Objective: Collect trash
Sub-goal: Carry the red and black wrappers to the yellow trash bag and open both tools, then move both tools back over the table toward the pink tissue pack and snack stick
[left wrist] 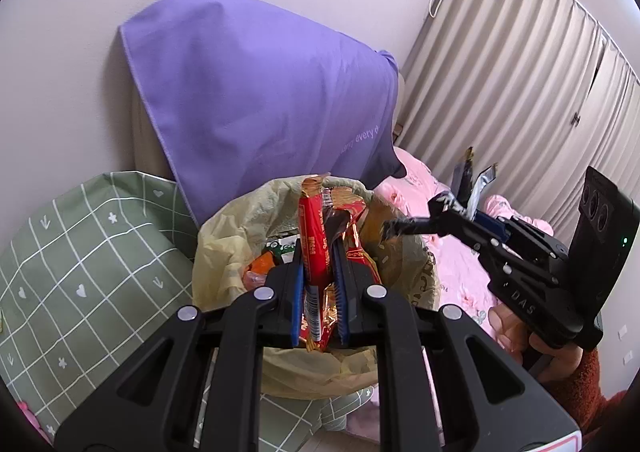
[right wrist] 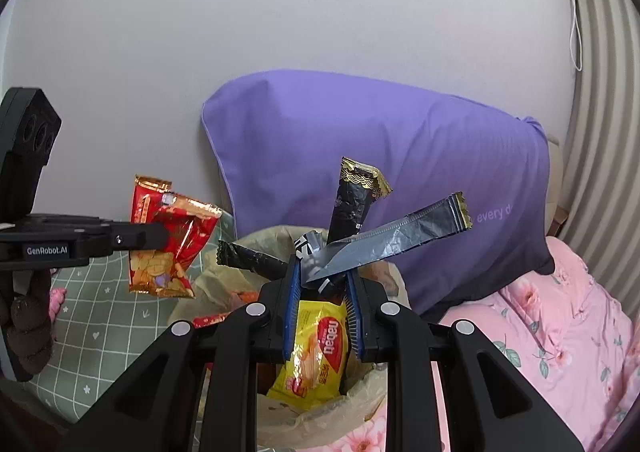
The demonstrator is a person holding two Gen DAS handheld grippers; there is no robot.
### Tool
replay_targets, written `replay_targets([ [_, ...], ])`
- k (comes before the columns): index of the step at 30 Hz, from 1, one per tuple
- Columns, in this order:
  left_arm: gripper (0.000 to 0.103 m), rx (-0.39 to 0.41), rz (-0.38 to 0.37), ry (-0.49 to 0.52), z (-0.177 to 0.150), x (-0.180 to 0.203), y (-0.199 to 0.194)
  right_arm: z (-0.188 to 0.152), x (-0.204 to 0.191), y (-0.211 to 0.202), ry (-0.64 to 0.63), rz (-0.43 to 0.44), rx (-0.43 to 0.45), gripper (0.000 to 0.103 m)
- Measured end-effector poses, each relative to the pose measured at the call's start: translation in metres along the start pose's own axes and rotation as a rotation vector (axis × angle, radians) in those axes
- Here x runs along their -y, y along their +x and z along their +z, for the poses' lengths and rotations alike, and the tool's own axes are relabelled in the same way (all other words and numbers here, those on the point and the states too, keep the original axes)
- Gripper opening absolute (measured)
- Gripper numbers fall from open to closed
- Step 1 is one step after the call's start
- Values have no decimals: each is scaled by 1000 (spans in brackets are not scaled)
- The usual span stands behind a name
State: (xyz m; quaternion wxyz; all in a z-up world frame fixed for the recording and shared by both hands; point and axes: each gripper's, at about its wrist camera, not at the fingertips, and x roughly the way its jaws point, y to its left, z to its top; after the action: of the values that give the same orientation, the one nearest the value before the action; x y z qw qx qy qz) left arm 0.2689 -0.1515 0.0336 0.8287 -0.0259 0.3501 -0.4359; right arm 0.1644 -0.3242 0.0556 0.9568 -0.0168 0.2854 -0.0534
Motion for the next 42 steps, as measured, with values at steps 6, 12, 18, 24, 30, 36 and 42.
replay_targets([
  [6,12,-37,-10,-30,16,-14,31,-15,-5,8,-8,22,-42,21],
  [12,12,-113,-51,-80,24,-23,62,-30,-6,18,-6,38,-83,21],
  [18,12,-155,-73,-94,35,-23,86,-37,-5,26,7,48,-107,21],
  [24,30,-167,-106,-104,46,-25,92,-43,-4,36,5,35,-130,30],
  [30,40,-89,-18,-106,41,-32,66,-46,1,40,38,54,-129,43],
  [36,40,-5,67,-171,18,-52,28,-37,4,33,45,63,-84,51],
  [42,40,70,168,-192,-16,-70,-11,-30,3,26,74,93,-51,52],
])
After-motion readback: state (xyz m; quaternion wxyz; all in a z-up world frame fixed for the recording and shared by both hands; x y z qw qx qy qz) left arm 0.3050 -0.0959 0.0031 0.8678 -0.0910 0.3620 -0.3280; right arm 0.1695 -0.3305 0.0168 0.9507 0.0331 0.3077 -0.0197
